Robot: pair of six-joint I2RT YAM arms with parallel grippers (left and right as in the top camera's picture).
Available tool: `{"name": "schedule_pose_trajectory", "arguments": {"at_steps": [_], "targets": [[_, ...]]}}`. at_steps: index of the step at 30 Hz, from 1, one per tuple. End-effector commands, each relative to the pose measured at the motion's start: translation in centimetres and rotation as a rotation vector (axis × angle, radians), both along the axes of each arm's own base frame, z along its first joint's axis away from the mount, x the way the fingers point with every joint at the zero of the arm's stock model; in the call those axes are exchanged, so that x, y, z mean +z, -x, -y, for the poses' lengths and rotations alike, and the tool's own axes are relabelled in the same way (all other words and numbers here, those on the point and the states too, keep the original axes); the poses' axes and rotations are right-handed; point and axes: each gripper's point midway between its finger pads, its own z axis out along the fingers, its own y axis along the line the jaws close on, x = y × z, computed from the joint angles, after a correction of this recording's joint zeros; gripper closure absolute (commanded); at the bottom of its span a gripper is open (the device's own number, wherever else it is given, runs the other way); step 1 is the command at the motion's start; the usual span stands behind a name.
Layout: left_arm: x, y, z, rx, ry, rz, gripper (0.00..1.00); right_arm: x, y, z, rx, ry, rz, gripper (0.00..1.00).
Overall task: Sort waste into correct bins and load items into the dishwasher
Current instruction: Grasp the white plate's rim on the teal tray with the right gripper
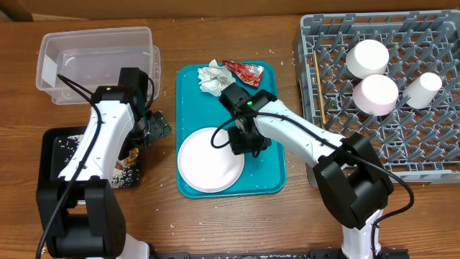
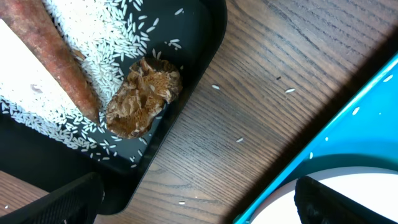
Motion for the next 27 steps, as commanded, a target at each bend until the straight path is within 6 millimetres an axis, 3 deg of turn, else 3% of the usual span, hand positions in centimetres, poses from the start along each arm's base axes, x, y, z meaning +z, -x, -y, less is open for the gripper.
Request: {"name": "schedule_pose_trajectory", "arguments": {"at_steps": [1,4,13,27], "targets": [[-0.3,0.0,-0.2,0.02,-0.013,-0.007,0.0,-1.1,0.6,0.1,-0.003,0.013,-0.04,0.7],[-0.3,0.0,-0.2,0.02,-0.013,-0.006,0.0,-1.1,0.8,0.2,-0.027,0.019,-0.048,0.73],[-0.3,0.0,-0.2,0.02,-0.013,-0.006,0.0,-1.3,1.2,0.4,-0.04,0.028,-0.071,0.7],[-0.3,0.0,-0.2,0.02,-0.013,-0.006,0.0,-2.4,1.0,-0.2,-0.031,0.011,-0.051,0.73]]}}
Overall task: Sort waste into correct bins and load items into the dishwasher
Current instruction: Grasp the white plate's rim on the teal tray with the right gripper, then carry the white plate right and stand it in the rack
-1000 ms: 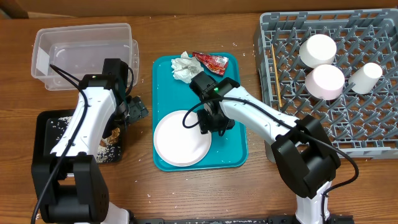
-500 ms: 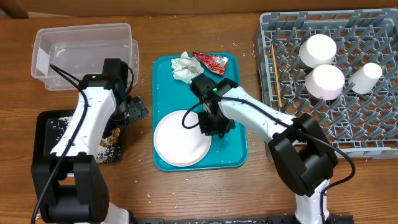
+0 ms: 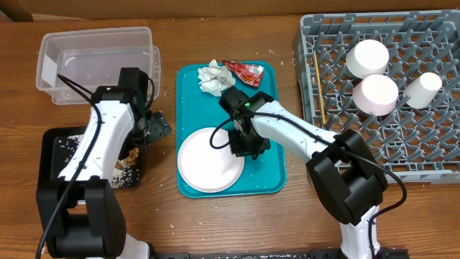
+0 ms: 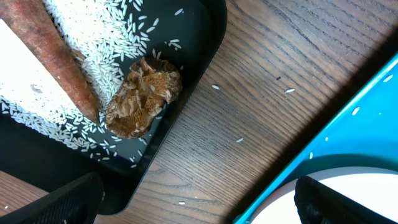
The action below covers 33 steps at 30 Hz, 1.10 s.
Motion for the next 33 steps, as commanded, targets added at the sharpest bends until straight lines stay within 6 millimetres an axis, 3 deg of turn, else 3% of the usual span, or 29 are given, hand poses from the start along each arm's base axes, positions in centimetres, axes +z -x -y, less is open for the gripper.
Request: {"name": "schedule_pose_trajectory", "arguments": {"at_steps": [1,5,12,14,19,22,26,27,33], "targets": [[-0.3,0.0,-0.2,0.02,-0.013,-0.006,0.0,-1.0,0.6,-0.1,0.004,0.004,-0.014,0.76],[-0.3,0.0,-0.2,0.02,-0.013,-0.006,0.0,-1.0,1.0,0.2,-0.001,0.017,-0.029,0.96],[-0.3,0.0,-0.2,0.02,-0.013,-0.006,0.0,0.5,0.9,0.7,-0.039,0.026,-0.038,0.96],[-0.3,0.0,-0.2,0.02,-0.013,-0.006,0.0,2.2,0.1,1.2,-0.051,0.037,-0.014,0.96],[-0.3,0.0,-0.2,0.018,-0.013,-0.006,0.0,8.7,-3.0,5.2,-0.121,0.117,0.123,0.96],[-0.3,0.0,-0.2,0.018,-0.013,-0.006,0.0,13.6,-4.7,9.0,-0.202,0.154,0.235,0.96],[-0.3,0.0,-0.2,0.018,-0.013,-0.006,0.0,20.1,-6.6,16.2,-0.356,0.239,0.413,0.96],[-0.3,0.0,-0.2,0.018,-0.013,-0.006,0.0,22.3,-7.0,18.7,-0.417,0.27,0.482,0.96],[-0.3,0.0,-0.2,0.018,-0.013,-0.006,0.0,29.2,-9.0,28.2,-0.685,0.383,0.769,0.96]]}}
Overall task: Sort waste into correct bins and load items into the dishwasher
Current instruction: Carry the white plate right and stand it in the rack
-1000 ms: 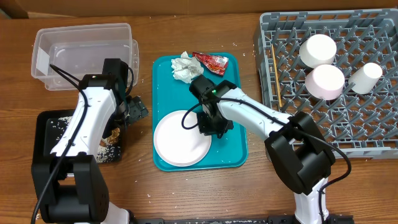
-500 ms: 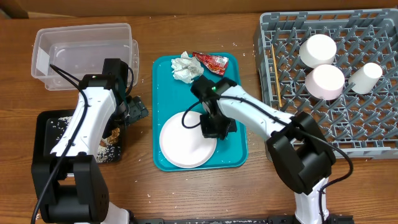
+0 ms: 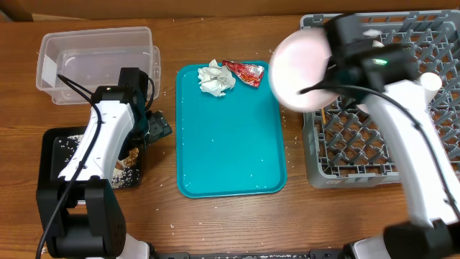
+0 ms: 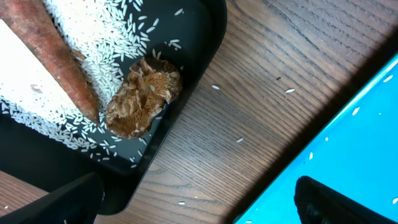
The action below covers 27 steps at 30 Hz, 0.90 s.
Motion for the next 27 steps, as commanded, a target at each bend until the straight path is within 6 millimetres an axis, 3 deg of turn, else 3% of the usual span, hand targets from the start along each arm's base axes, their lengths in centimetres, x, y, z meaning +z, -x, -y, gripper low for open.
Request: {"name": "schedule_pose_trajectory", "arguments": {"at_steps": [1,4,7,13,18,27], "targets": [[-0.3,0.0,-0.2,0.018,-0.013,-0.006,0.0,4.2,-0.9,6.1,-0.176,0.123,0.17,0.96],[-0.3,0.0,-0.2,0.018,-0.013,-0.006,0.0,5.4,-2.2,8.9,-0.272,0.166,0.256,0.96],[-0.3,0.0,-0.2,0.018,-0.013,-0.006,0.0,5.6,-4.2,11.4,-0.363,0.317,0.317,0.96],[-0.3,0.0,-0.2,0.018,-0.013,-0.006,0.0,3.2,-6.6,12.5,-0.427,0.452,0.294,0.96],[-0.3,0.0,-0.2,0.018,-0.013,-0.006,0.0,0.6,-8.4,12.3,-0.443,0.541,0.262,0.96],[-0.3,0.0,-0.2,0.018,-0.013,-0.006,0.0,-2.3,-10.7,9.1,-0.375,0.539,0.255,0.96]]}}
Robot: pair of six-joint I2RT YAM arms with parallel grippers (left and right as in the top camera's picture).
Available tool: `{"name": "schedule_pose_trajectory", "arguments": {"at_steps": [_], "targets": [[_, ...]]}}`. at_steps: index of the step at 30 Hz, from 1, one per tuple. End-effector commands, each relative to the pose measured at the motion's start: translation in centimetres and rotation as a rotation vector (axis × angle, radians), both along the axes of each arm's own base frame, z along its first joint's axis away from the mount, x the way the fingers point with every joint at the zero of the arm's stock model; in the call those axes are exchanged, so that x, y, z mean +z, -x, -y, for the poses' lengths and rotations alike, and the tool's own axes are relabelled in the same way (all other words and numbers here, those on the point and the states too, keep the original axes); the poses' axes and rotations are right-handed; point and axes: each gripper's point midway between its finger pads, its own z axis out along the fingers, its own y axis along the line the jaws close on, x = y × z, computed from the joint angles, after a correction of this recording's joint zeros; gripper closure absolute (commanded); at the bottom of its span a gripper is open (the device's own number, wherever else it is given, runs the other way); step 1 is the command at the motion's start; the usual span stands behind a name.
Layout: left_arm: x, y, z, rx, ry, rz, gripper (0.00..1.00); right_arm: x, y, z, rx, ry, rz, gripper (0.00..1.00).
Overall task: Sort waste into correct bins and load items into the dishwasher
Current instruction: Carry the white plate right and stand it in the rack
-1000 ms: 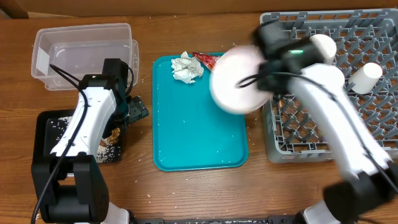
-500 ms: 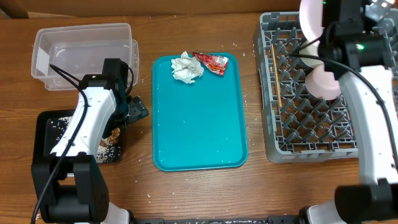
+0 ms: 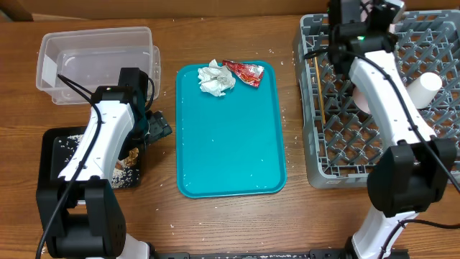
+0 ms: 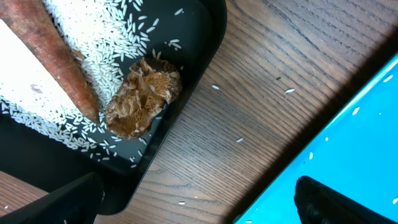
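Observation:
A teal tray (image 3: 230, 137) lies mid-table with a crumpled white paper (image 3: 215, 78) and a red wrapper (image 3: 243, 70) at its far end. The grey dishwasher rack (image 3: 338, 155) stands at the right. My right gripper (image 3: 359, 14) reaches over the rack's far left part; its jaws are hidden. The white plate does not show. My left gripper (image 4: 199, 208) hangs open over bare wood between the black bin (image 4: 186, 99) and the tray (image 4: 367, 124), holding nothing.
The black bin holds rice, a carrot (image 4: 56, 56) and a brown lump (image 4: 143, 96). A clear plastic bin (image 3: 97, 61) stands at the back left. In the rack, a white cup (image 3: 430, 81) and a pale bowl (image 3: 362, 99) sit beside my right arm.
My right arm has moved from the rack's left edge, where it held the white plate up in the air, to the rack's far side. The plate is out of sight. The left arm is unchanged.
My right gripper was down at the white plate's edge on the teal tray for two moments. Then the plate was off the tray, held up near the rack's left side. Now the arm is over the rack's back. The left gripper stayed open beside the black bin throughout.

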Motion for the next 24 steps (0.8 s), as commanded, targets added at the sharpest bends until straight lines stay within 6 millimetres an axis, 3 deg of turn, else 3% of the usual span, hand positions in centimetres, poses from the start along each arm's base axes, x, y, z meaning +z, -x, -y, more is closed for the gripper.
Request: {"name": "schedule_pose_trajectory", "arguments": {"at_steps": [1,10,21,23,24], "targets": [[-0.3,0.0,-0.2,0.018,-0.013,-0.006,0.0,0.4,-0.2,-1.3,0.008,0.032,0.019,0.96],[-0.3,0.0,-0.2,0.018,-0.013,-0.007,0.0,-2.6,-0.9,-1.8,0.016,0.045,-0.053,0.96],[-0.3,0.0,-0.2,0.018,-0.013,-0.006,0.0,-2.8,-0.7,-2.0,0.021,0.047,-0.065,0.96],[-0.3,0.0,-0.2,0.018,-0.013,-0.006,0.0,-2.9,-0.6,-2.5,0.031,0.05,-0.081,0.85],[-0.3,0.0,-0.2,0.018,-0.013,-0.006,0.0,-2.9,-0.5,-2.8,0.038,0.052,-0.088,0.7]]}}
